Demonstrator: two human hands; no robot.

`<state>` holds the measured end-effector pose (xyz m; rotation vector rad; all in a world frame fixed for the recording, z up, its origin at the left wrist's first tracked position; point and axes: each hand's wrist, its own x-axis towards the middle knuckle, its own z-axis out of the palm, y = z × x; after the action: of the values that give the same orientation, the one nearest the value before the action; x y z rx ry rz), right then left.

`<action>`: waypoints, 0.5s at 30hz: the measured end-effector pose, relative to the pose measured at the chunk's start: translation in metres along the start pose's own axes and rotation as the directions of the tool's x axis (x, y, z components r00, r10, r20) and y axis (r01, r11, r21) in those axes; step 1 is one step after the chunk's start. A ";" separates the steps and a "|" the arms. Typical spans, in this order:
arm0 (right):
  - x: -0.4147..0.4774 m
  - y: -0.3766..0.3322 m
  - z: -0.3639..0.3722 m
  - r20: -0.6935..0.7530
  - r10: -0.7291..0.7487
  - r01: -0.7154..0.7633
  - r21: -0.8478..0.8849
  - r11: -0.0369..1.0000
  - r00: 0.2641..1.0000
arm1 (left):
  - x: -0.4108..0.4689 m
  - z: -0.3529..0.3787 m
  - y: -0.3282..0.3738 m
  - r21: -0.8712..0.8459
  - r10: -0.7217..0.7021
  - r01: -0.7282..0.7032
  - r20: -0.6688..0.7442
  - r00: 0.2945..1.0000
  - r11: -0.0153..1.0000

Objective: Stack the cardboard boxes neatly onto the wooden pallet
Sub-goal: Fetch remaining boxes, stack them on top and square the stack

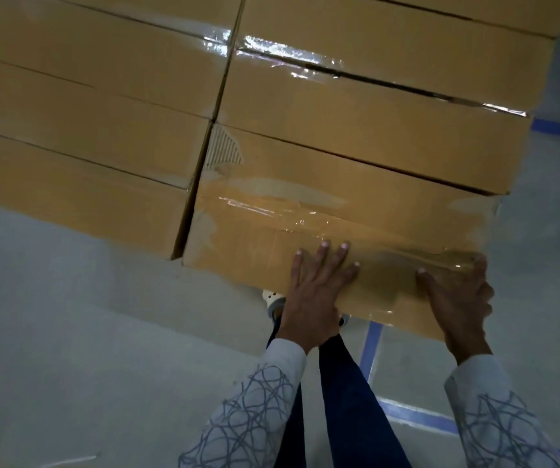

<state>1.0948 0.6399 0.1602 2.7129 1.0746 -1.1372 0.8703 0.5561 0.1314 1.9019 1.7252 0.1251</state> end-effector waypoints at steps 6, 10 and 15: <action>-0.008 -0.001 0.004 -0.010 -0.006 0.006 -0.040 0.999 1.000 | -0.023 -0.031 -0.033 -0.711 -0.960 0.653 -0.125 0.249 0.262; -0.011 -0.005 0.008 -0.038 0.014 -0.016 -0.064 0.998 0.999 | -0.032 -0.049 -0.079 -0.959 -0.961 0.164 0.250 0.120 -0.229; -0.013 -0.002 0.013 -0.040 0.023 -0.025 -0.065 0.998 0.999 | -0.030 -0.063 -0.095 -0.958 -0.960 0.188 0.243 0.141 -0.215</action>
<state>1.0784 0.6305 0.1590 2.7005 1.0612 -1.0309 0.7535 0.5502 0.1492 -0.4147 2.0874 1.2302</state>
